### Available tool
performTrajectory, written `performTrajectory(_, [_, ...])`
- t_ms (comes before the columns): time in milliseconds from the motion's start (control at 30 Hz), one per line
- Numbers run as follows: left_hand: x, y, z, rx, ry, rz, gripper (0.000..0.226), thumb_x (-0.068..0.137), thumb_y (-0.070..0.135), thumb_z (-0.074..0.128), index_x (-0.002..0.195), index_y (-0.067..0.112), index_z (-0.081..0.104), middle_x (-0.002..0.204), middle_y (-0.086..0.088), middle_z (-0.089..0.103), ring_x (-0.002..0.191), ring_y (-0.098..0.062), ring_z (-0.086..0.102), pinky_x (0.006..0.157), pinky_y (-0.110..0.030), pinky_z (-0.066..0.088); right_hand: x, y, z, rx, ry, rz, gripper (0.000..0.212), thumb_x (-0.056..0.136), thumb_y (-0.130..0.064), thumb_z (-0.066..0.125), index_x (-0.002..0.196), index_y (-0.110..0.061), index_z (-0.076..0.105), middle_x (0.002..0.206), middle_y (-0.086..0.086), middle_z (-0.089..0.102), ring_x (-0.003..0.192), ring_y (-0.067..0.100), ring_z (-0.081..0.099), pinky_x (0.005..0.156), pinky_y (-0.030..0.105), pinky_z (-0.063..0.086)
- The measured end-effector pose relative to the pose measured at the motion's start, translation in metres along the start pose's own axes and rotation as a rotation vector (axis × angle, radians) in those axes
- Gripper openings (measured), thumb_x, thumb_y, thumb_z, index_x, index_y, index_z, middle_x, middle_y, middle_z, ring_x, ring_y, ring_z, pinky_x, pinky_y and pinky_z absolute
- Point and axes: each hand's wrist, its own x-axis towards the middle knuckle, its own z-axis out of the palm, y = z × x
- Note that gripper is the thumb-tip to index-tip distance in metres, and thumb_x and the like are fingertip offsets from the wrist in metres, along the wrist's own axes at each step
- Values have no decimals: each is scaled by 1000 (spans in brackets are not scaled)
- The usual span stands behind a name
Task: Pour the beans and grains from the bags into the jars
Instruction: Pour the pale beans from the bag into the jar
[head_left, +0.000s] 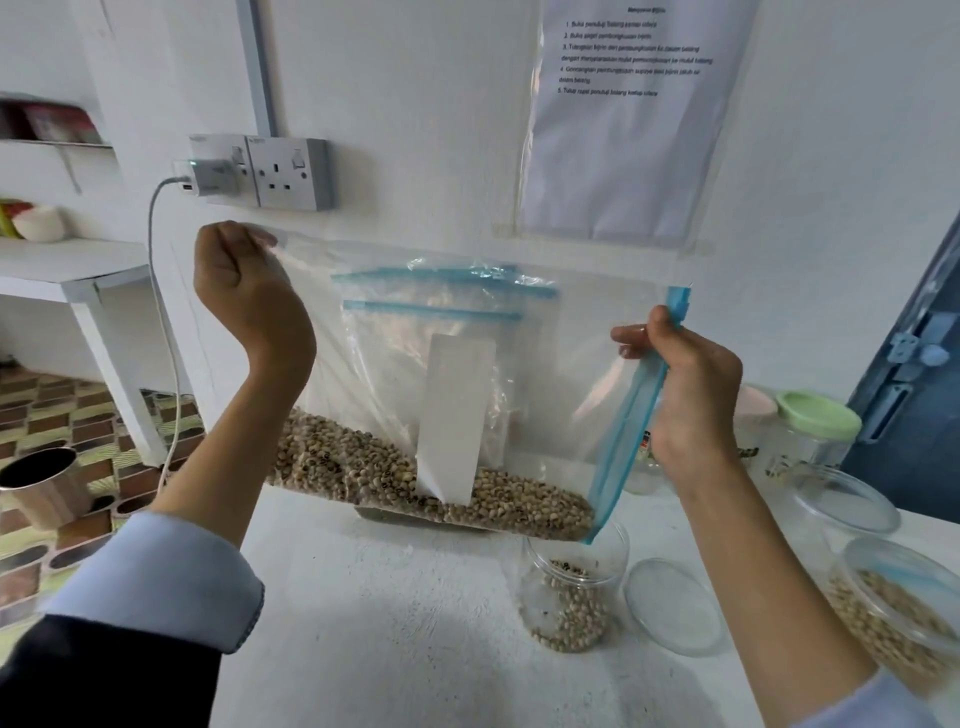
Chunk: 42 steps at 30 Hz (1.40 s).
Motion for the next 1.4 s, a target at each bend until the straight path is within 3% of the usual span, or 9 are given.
performTrajectory(167, [-1, 0, -1, 17, -1, -5, 37, 90, 16, 38, 60, 32, 52, 59, 2, 45, 51, -19, 30, 46, -34, 23, -1, 3, -2, -57, -10, -18, 31, 95, -22, 57, 68, -15, 71, 66, -6, 71, 71, 12, 59, 79, 25, 46])
performTrajectory(300, [-3, -1, -2, 30, 14, 12, 34, 91, 13, 38, 62, 28, 49, 59, 3, 46, 51, -16, 33, 45, -34, 24, -2, 3, -1, -62, -48, -17, 28, 95, -19, 56, 73, -8, 70, 65, -7, 71, 64, 5, 60, 70, 15, 47])
performTrajectory(500, [-2, -4, -3, 41, -4, 6, 25, 87, 24, 42, 63, 25, 50, 59, 0, 44, 54, -20, 32, 48, -38, 24, -4, 8, 1, -59, -23, -41, 29, 95, -18, 57, 69, -12, 69, 62, -9, 70, 63, 4, 59, 73, 17, 47])
performTrajectory(667, [-4, -3, -1, 36, -9, 25, 28, 91, 17, 39, 65, 22, 48, 58, -1, 43, 51, -20, 32, 46, -37, 24, -2, 8, -2, -64, -7, -48, 29, 95, -19, 56, 69, -13, 68, 61, -11, 69, 63, 2, 58, 70, 14, 46])
performTrajectory(800, [-1, -3, 0, 27, -16, 10, 27, 89, 22, 41, 63, 25, 49, 58, 2, 45, 53, -20, 34, 49, -36, 25, -1, 7, -3, -51, 37, -62, 31, 95, -22, 57, 67, -15, 69, 62, -10, 69, 67, 6, 58, 76, 21, 48])
performTrajectory(1033, [5, 6, 15, -11, -52, 27, 30, 92, 14, 38, 64, 23, 47, 58, 6, 46, 53, -15, 33, 48, -32, 25, 2, 1, -4, 15, 41, -2, 30, 94, -19, 58, 68, -9, 69, 60, -7, 69, 63, 7, 58, 70, 17, 48])
performTrajectory(1200, [6, 11, 22, 18, -56, 95, 32, 93, 9, 37, 65, 23, 42, 53, 21, 49, 55, -4, 38, 55, -31, 32, 2, -4, -4, 37, 16, 10, 31, 94, -19, 58, 67, -10, 69, 63, -4, 71, 67, 12, 60, 71, 20, 50])
performTrajectory(1333, [15, 10, 17, 0, -57, 87, 29, 90, 21, 41, 63, 30, 50, 56, 9, 45, 54, -17, 35, 54, -40, 29, 3, -7, -4, 56, 21, 29, 35, 93, -19, 59, 60, -15, 71, 65, -3, 72, 68, 14, 61, 80, 28, 50])
performTrajectory(1400, [14, 12, 15, -20, -80, 85, 27, 89, 22, 41, 64, 27, 51, 57, 4, 41, 54, -16, 32, 51, -33, 26, 4, -8, -4, 44, -26, 32, 31, 94, -18, 58, 65, -11, 70, 66, -2, 72, 67, 14, 62, 82, 29, 50])
